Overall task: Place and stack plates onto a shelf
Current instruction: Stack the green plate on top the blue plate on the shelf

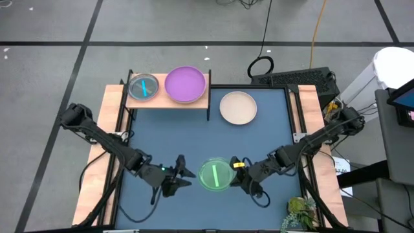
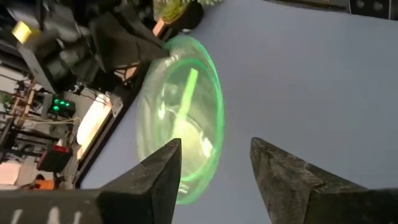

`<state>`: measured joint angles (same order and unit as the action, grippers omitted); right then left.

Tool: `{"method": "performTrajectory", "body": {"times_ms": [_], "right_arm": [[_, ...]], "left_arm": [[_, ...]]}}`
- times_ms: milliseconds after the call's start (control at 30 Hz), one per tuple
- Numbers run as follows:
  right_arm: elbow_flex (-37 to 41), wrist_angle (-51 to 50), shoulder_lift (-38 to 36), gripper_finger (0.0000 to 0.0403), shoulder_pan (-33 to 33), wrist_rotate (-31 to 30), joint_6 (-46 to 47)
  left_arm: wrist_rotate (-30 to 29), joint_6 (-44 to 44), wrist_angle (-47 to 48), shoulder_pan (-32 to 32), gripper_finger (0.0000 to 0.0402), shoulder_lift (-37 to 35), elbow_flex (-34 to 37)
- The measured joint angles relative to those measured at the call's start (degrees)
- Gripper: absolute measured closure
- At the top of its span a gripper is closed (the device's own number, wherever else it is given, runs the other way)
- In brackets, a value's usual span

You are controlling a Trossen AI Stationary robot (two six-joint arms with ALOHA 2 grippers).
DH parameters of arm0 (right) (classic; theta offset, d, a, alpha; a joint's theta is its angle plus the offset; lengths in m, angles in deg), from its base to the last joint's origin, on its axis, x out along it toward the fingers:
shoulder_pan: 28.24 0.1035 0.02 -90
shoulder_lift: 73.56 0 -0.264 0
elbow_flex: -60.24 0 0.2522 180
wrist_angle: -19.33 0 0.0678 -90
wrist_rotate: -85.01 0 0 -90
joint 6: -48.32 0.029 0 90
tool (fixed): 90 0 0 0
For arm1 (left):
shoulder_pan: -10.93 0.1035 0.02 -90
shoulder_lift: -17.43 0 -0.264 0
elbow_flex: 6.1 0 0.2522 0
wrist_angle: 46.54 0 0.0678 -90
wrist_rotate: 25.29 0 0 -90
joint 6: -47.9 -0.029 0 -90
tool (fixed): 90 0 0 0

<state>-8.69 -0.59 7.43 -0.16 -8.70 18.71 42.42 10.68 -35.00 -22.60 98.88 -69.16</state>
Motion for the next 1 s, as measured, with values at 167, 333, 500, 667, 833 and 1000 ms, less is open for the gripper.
{"method": "performTrajectory", "body": {"times_ms": [167, 333, 500, 667, 833, 1000], "right_arm": [[1.1, 2.1, 0.0, 0.0403, -2.0, 1.1, -0.2], [1.1, 2.3, 0.0, 0.0403, -3.4, 2.7, -0.3], [1.1, 2.3, 0.0, 0.0403, -4.0, 3.9, -0.2], [1.1, 2.3, 0.0, 0.0403, -4.1, 4.0, -0.4], [1.1, 2.6, 0.0, 0.0403, -4.1, 4.0, -0.5], [1.1, 2.6, 0.0, 0.0403, -4.1, 4.0, 0.0]], "left_arm": [[1.8, -0.7, -0.5, 1.6, 0.0209, -0.1, 0.0], [4.8, -0.6, 0.6, 3.6, 0.0210, -0.1, 0.0], [4.9, -1.4, 0.7, 4.3, 0.0219, -0.1, 0.0], [5.3, -1.5, 1.5, 5.3, 0.0235, 0.9, 0.0], [5.3, -2.1, 1.1, 6.6, 0.0241, 3.8, -0.1], [0.7, -3.8, -2.5, 6.9, 0.0241, 5.6, 0.0]]}}
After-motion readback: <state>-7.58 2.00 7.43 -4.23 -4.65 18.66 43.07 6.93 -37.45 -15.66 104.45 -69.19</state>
